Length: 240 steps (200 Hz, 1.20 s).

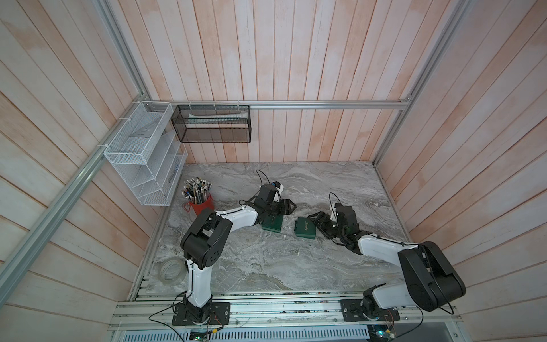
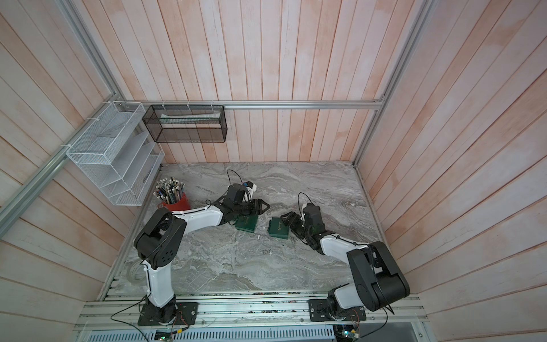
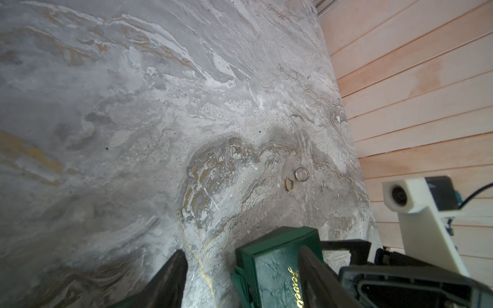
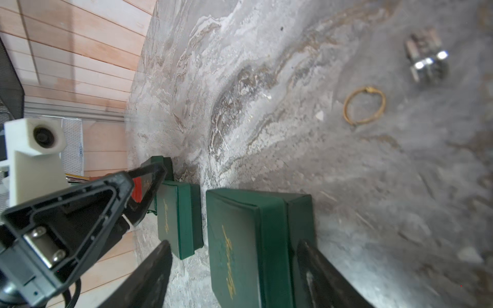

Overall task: Take the rings out of the lift-off lid box
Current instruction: Adjust the jewelry box at the center of the board.

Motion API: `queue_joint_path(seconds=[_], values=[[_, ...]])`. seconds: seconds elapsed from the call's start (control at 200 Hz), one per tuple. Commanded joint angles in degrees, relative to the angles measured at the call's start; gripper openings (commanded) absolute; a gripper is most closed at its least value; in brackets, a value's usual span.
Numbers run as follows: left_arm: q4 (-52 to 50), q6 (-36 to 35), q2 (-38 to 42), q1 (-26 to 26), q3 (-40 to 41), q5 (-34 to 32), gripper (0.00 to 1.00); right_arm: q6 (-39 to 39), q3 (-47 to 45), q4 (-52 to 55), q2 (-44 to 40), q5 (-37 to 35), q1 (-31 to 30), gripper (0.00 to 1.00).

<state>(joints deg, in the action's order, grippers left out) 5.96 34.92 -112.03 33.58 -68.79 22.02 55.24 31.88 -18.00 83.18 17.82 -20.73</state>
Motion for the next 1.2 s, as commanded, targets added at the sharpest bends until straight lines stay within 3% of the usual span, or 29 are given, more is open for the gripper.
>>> queue_joint_path(seconds=[0.0,0.335,0.625,1.06,1.195], values=[[0.7,-0.5,1.9,-0.2,0.7,-0.1,0.68,-6.5,3.0,8.7,1.4,0.0,0.5,0.72],[2.3,2.9,5.4,-0.1,5.9,2.8,0.68,-14.3,6.8,18.8,3.3,-3.5,0.3,0.61],[1.4,4.1,5.7,1.4,8.3,6.0,0.68,-14.6,5.3,16.0,4.0,-0.9,0.2,0.53],[5.9,8.8,1.5,3.1,9.5,10.4,0.68,-13.4,3.0,11.9,5.5,3.4,1.8,0.50],[7.7,10.7,0.1,3.6,9.9,11.8,0.69,-11.8,1.2,9.2,5.2,4.5,2.1,0.45]])
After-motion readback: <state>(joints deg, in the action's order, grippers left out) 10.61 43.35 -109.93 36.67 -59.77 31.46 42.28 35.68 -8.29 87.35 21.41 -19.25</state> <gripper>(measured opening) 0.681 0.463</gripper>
